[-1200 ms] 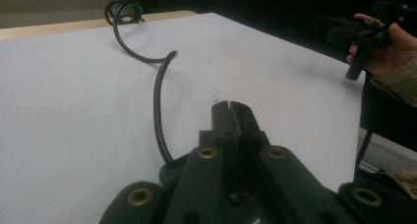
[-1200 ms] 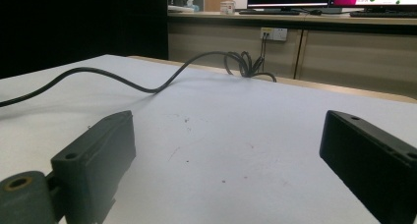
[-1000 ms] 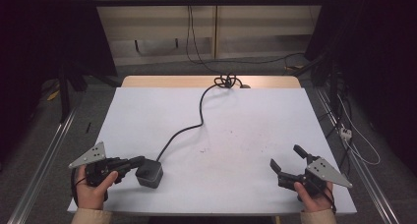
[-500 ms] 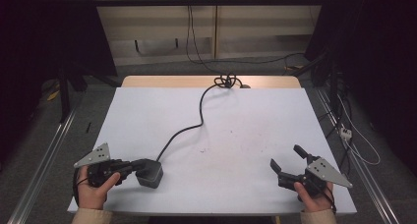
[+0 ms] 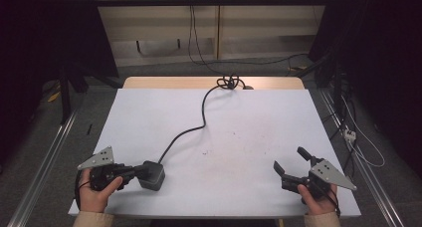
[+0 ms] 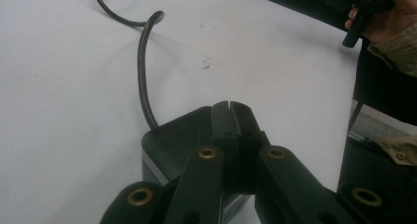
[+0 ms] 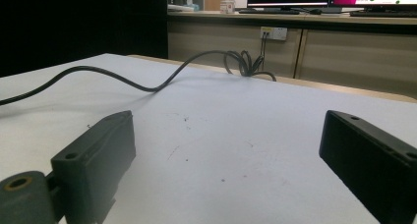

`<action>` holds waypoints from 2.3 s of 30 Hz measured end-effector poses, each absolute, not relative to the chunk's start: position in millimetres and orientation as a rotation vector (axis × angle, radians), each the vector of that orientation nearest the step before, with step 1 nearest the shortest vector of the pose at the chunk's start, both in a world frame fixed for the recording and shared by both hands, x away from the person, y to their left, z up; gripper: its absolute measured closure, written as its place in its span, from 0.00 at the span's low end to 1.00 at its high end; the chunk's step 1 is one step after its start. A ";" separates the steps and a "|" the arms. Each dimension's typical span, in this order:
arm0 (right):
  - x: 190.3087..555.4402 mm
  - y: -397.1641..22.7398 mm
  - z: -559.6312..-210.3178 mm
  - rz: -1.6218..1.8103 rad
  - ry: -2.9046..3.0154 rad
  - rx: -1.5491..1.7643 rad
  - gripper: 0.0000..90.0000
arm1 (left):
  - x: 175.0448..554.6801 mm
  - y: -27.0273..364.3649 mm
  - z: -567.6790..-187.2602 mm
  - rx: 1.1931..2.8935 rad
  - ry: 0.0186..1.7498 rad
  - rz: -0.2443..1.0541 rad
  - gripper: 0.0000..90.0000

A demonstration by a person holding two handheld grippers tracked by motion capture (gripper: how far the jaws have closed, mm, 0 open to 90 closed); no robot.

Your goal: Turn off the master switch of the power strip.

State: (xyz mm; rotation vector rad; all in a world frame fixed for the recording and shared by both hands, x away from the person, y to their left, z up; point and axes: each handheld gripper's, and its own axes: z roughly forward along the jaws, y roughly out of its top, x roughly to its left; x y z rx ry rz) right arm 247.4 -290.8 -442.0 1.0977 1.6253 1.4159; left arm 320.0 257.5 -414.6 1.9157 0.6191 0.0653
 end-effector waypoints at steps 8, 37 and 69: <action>247.5 -290.6 -442.2 1.412 1.630 1.095 0.07 | 320.3 257.6 -415.5 1.926 0.625 0.061 1.00; 247.8 -290.4 -442.2 1.407 1.637 1.090 0.07 | 319.6 257.2 -415.9 1.945 0.627 0.051 1.00; 247.7 -290.1 -442.1 1.403 1.637 1.089 0.07 | 320.9 255.8 -418.9 1.956 0.628 0.027 1.00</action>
